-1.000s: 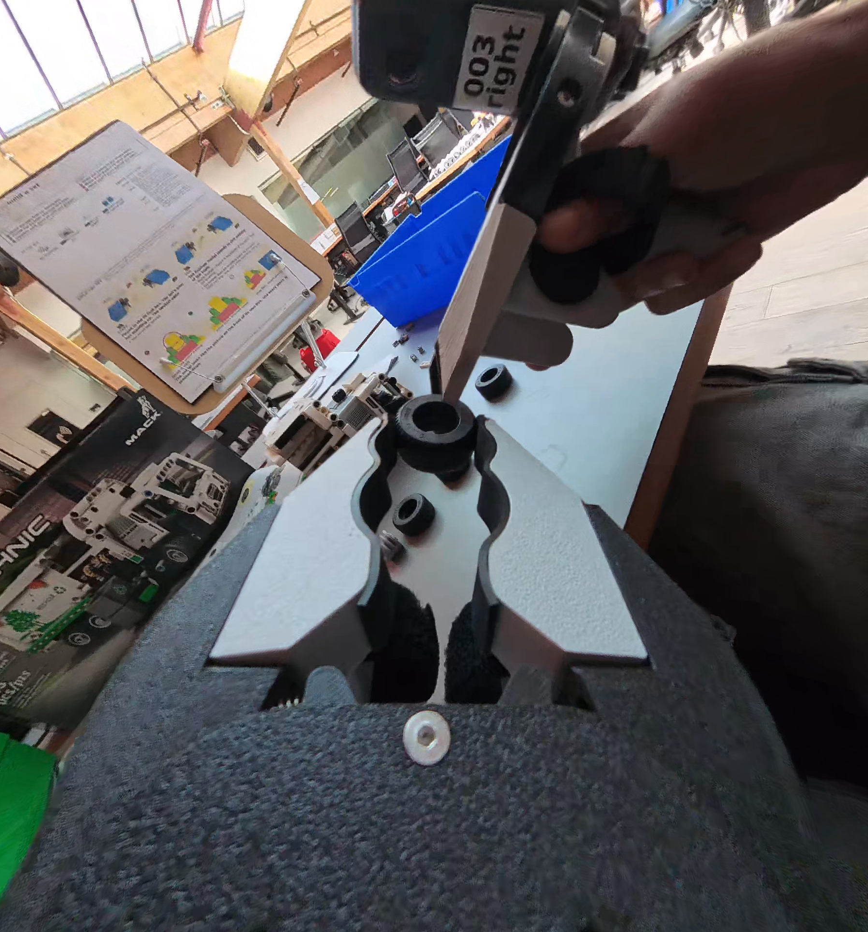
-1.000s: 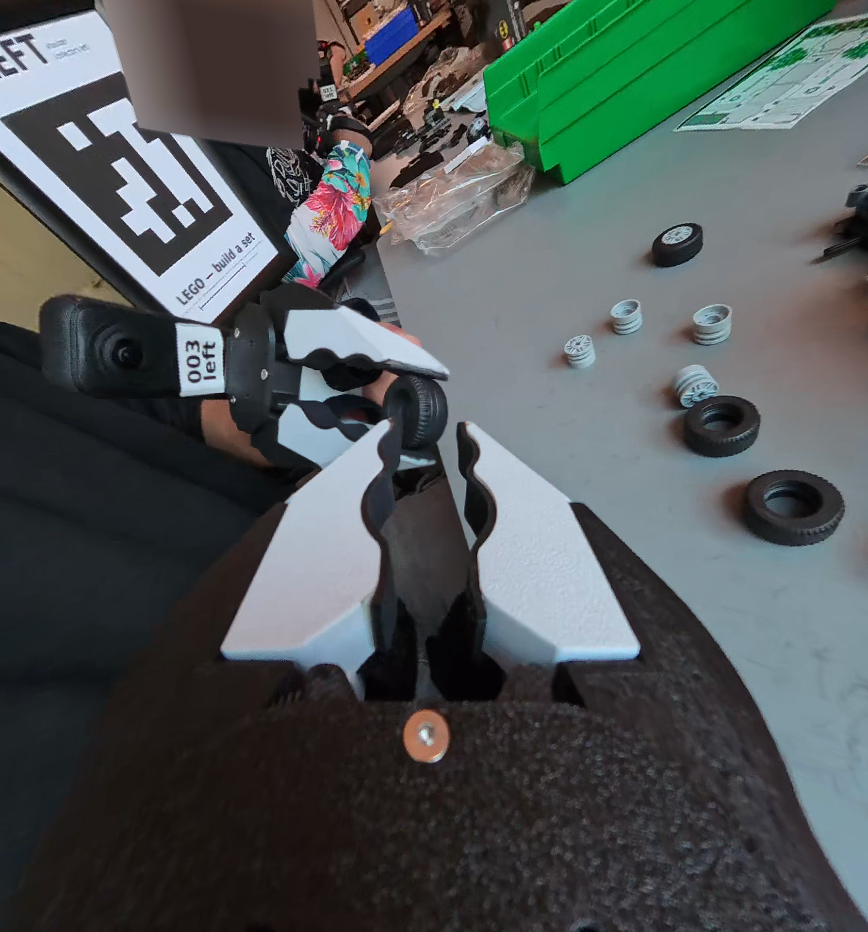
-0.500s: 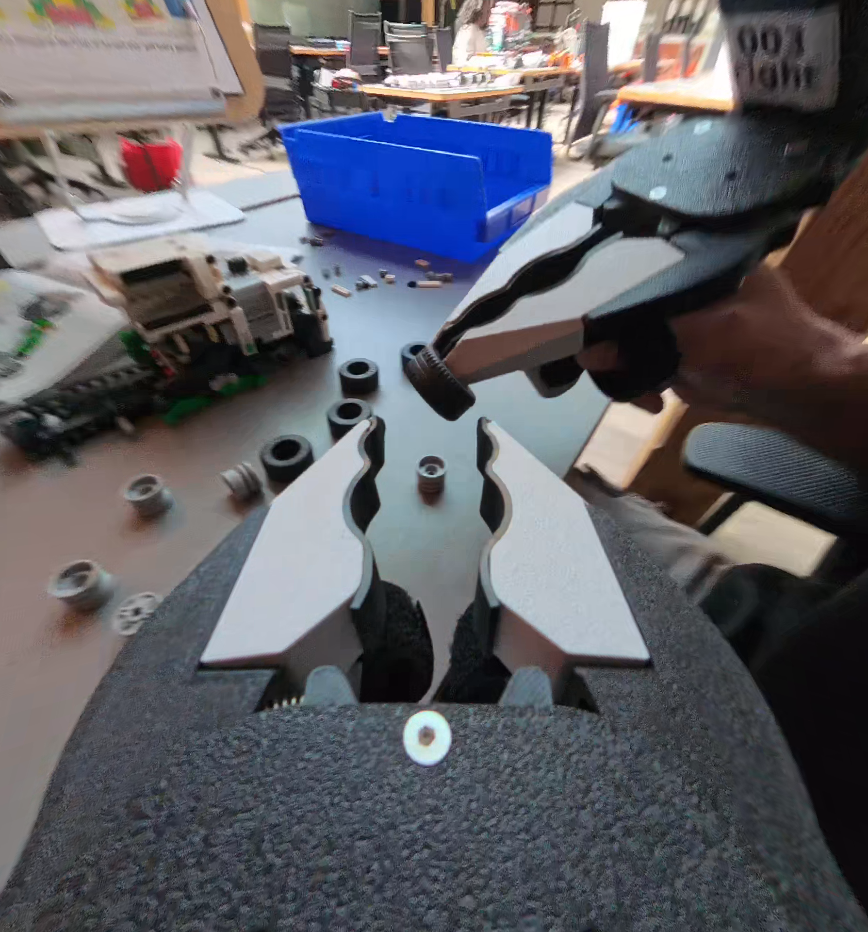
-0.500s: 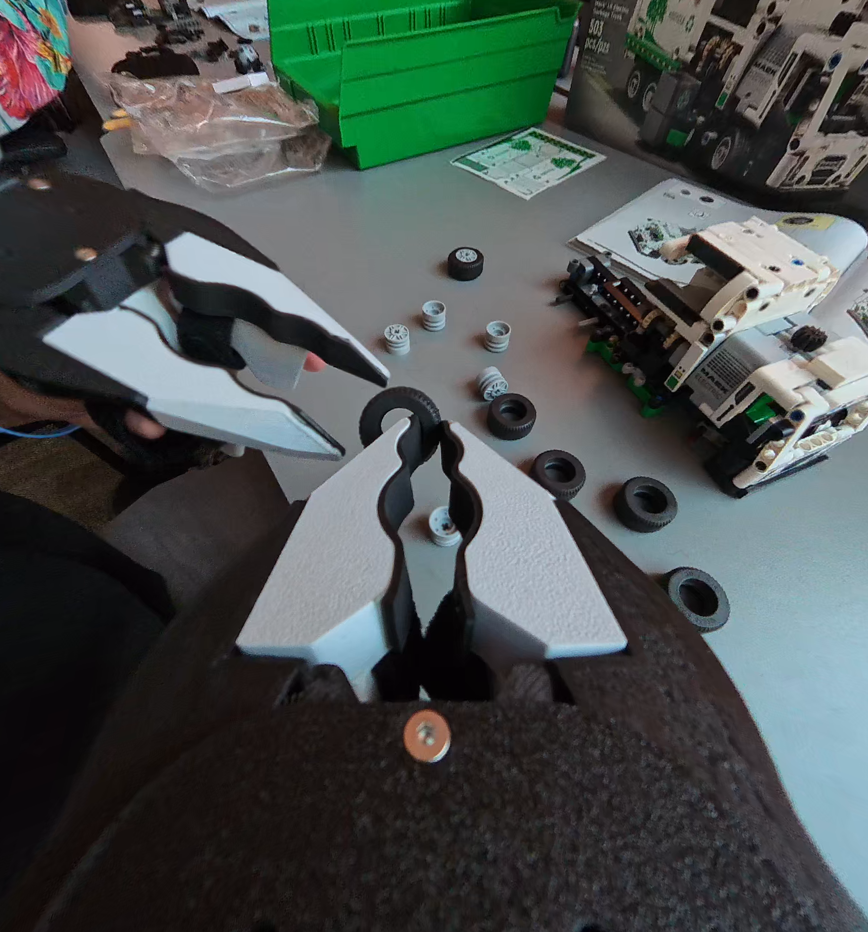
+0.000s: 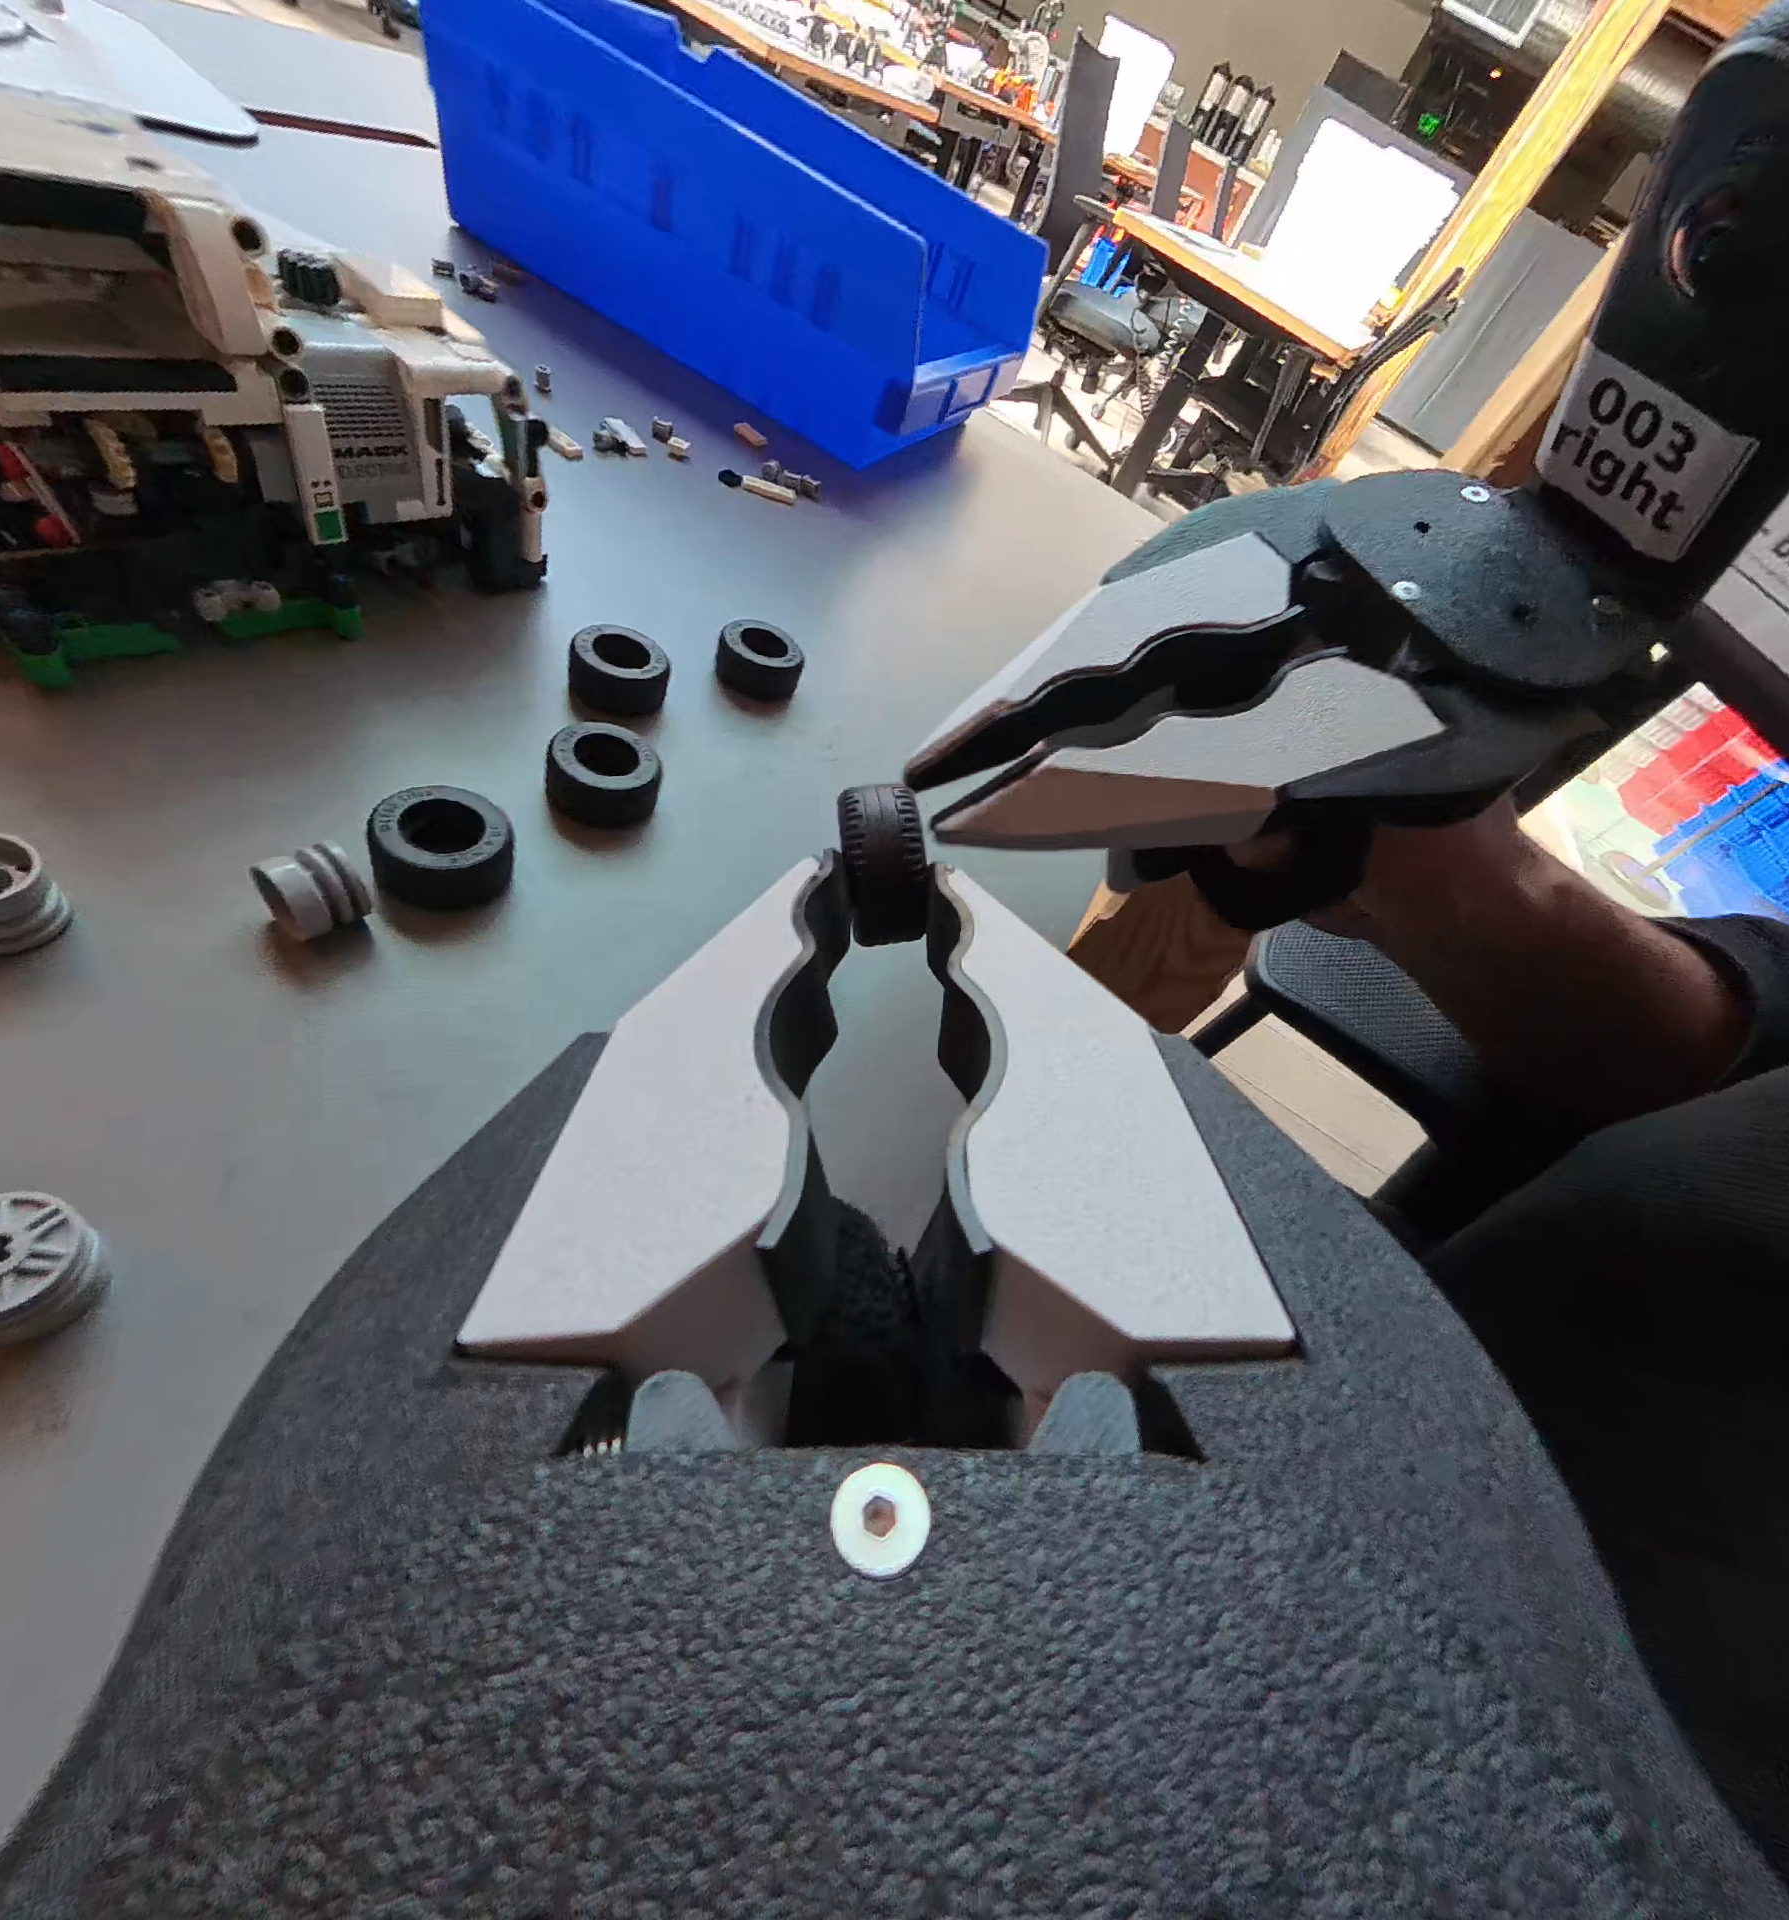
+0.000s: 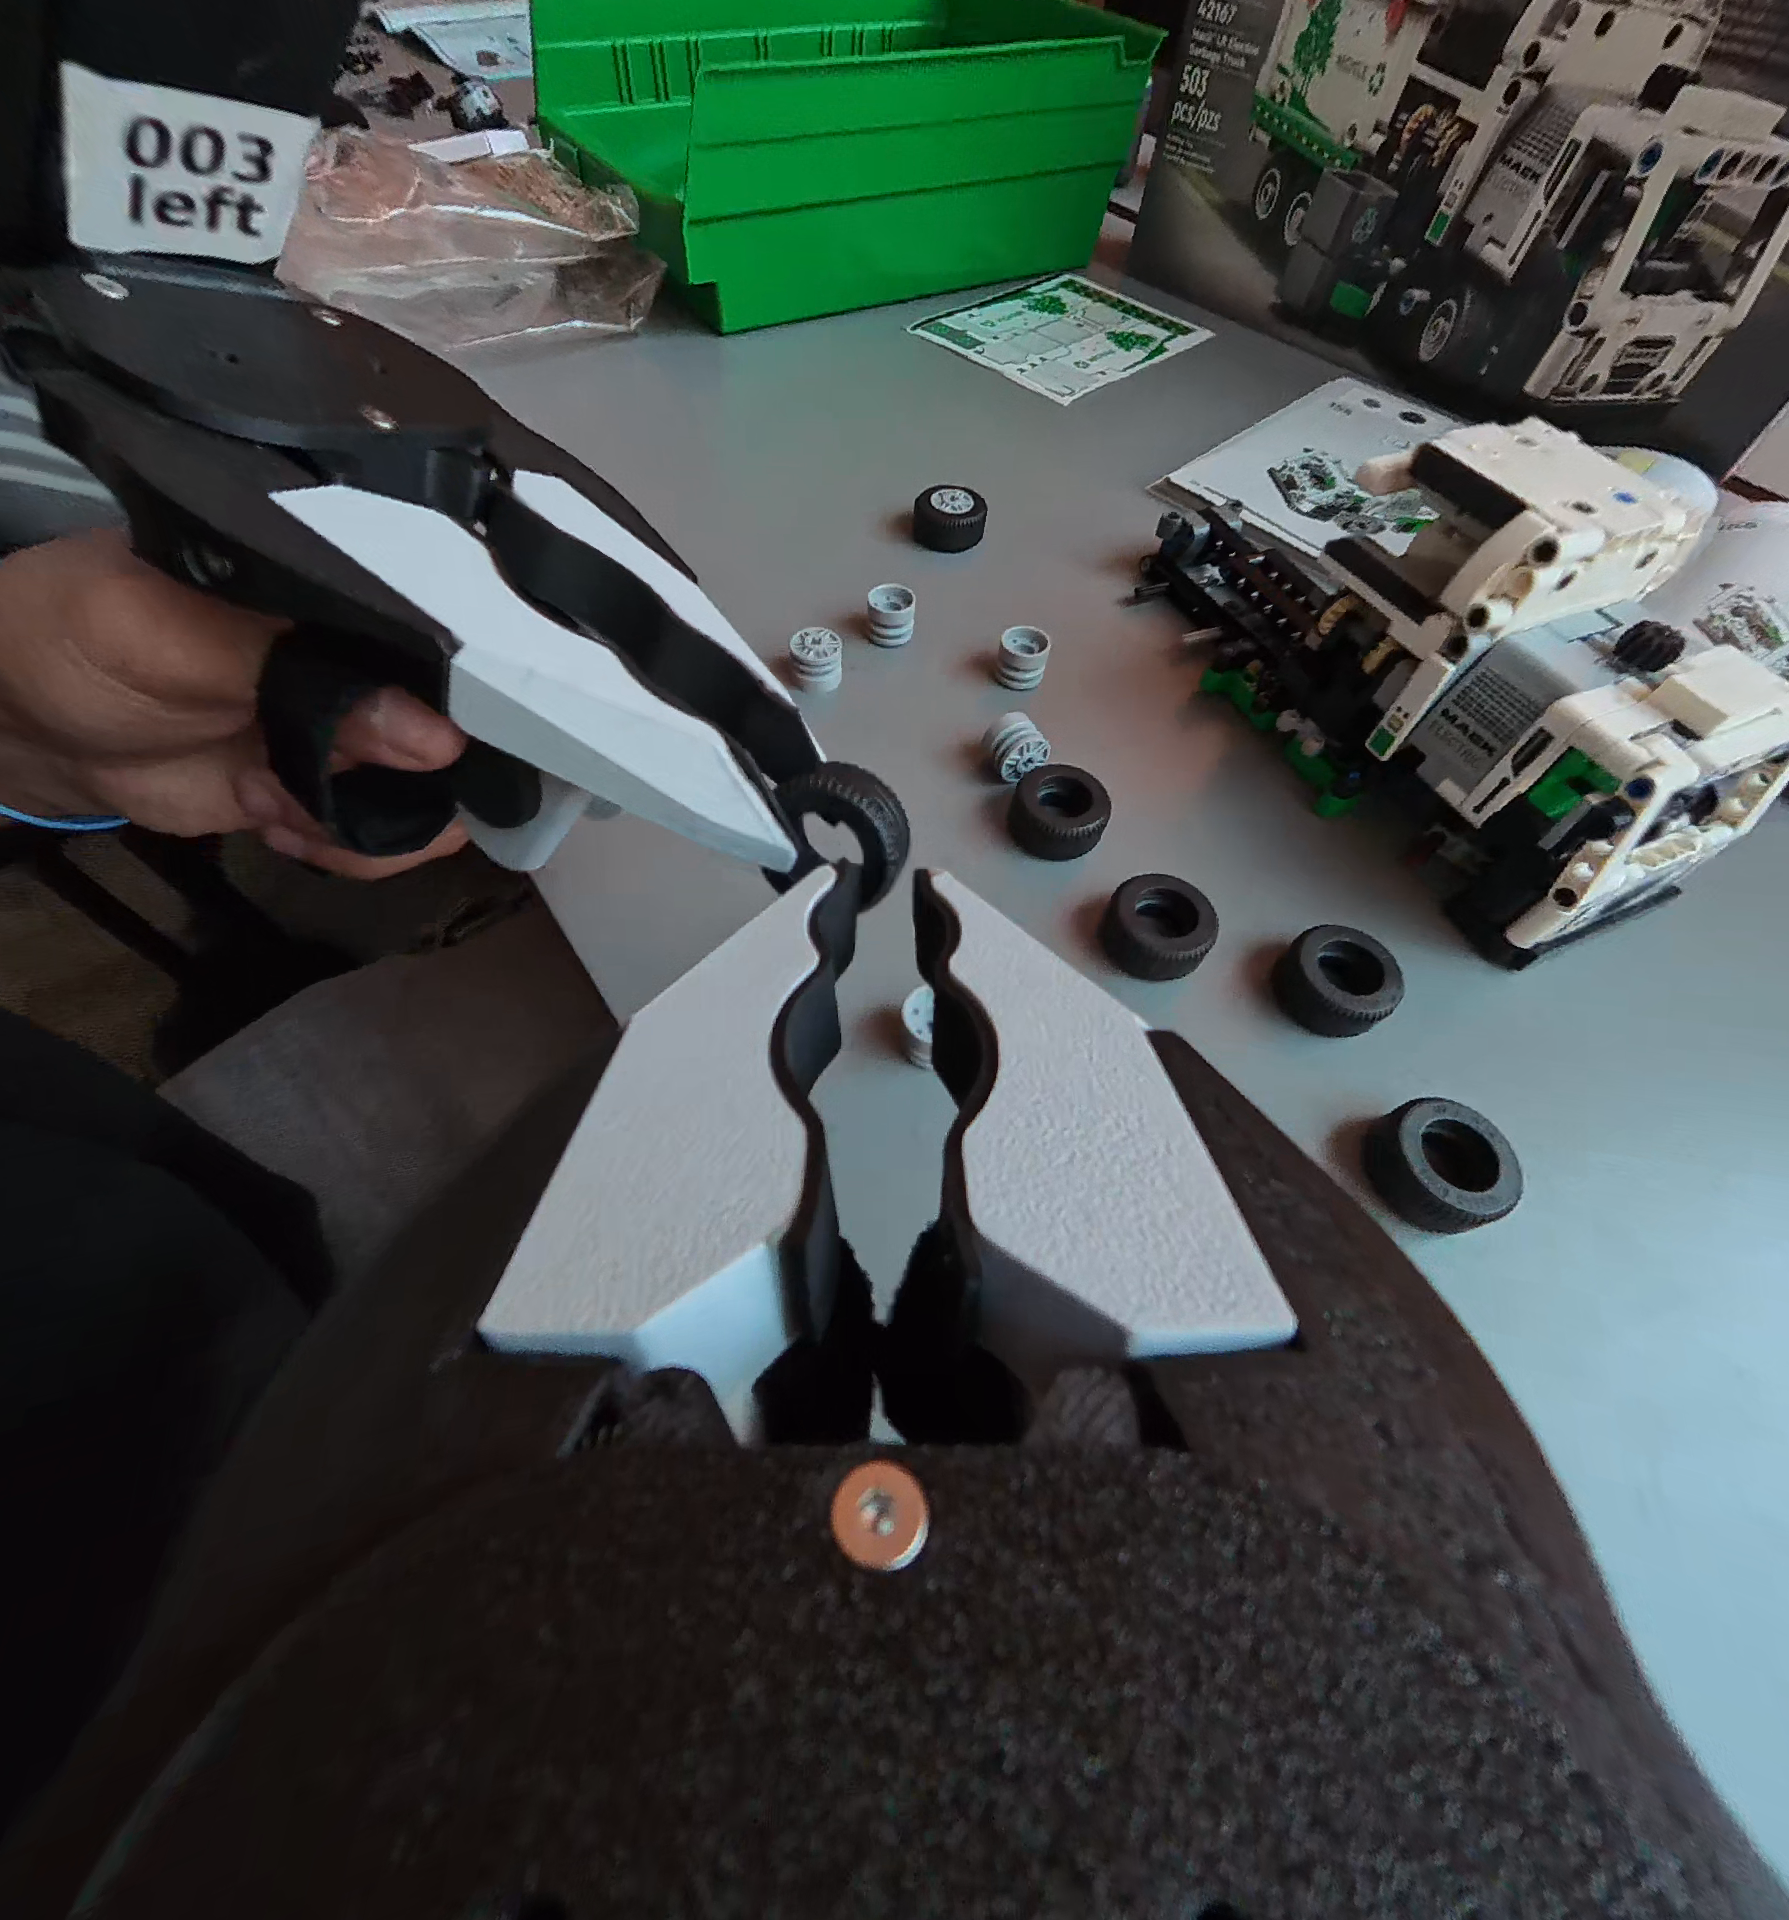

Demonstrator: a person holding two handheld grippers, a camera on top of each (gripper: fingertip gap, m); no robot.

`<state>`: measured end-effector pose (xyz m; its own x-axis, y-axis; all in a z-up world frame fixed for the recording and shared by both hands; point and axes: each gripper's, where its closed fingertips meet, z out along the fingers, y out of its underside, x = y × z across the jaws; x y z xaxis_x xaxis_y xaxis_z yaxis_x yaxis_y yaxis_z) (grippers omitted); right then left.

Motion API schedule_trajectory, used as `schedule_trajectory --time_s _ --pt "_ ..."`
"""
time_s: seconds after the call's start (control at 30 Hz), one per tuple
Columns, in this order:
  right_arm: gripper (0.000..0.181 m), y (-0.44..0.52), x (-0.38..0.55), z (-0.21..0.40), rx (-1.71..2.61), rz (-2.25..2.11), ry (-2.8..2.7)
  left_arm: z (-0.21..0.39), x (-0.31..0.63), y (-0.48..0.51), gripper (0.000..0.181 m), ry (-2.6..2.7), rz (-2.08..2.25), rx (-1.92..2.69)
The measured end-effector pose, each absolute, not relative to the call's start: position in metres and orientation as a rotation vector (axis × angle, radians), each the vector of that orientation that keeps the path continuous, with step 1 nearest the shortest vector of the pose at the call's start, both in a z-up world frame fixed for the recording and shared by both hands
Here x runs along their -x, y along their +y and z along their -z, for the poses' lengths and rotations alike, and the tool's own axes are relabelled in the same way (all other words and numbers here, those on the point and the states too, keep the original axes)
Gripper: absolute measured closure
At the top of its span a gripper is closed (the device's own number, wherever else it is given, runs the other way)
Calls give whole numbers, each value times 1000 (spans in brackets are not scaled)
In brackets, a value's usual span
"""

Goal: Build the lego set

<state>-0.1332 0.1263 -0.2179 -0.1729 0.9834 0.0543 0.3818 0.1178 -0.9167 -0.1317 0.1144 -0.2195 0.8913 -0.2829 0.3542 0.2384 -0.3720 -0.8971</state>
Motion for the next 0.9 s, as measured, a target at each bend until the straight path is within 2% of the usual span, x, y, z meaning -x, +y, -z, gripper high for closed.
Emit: schedule_trajectory --time_s 0.07,0.13,0.27,0.67,0.73,0.83,0.9 --pt "170 133 127 212 1353 -1128 -1645 225 146 114 169 -26 557 1894" --pt "157 133 126 224 1387 -1145 -1736 229 161 113 168 -122 593 1898" --pt "158 137 132 258 1431 -920 -1869 234 173 111 168 -212 672 1912" --pt "164 143 143 272 1457 -803 -1927 240 173 106 168 -335 829 1911" --pt "164 137 149 241 1419 -1003 -1790 238 167 107 168 -380 932 1867" --pt "164 116 149 190 1386 -1563 -1560 225 153 109 169 -443 1172 1723" --pt "164 116 149 187 1389 -1676 -1490 215 143 109 169 -469 1317 1636"
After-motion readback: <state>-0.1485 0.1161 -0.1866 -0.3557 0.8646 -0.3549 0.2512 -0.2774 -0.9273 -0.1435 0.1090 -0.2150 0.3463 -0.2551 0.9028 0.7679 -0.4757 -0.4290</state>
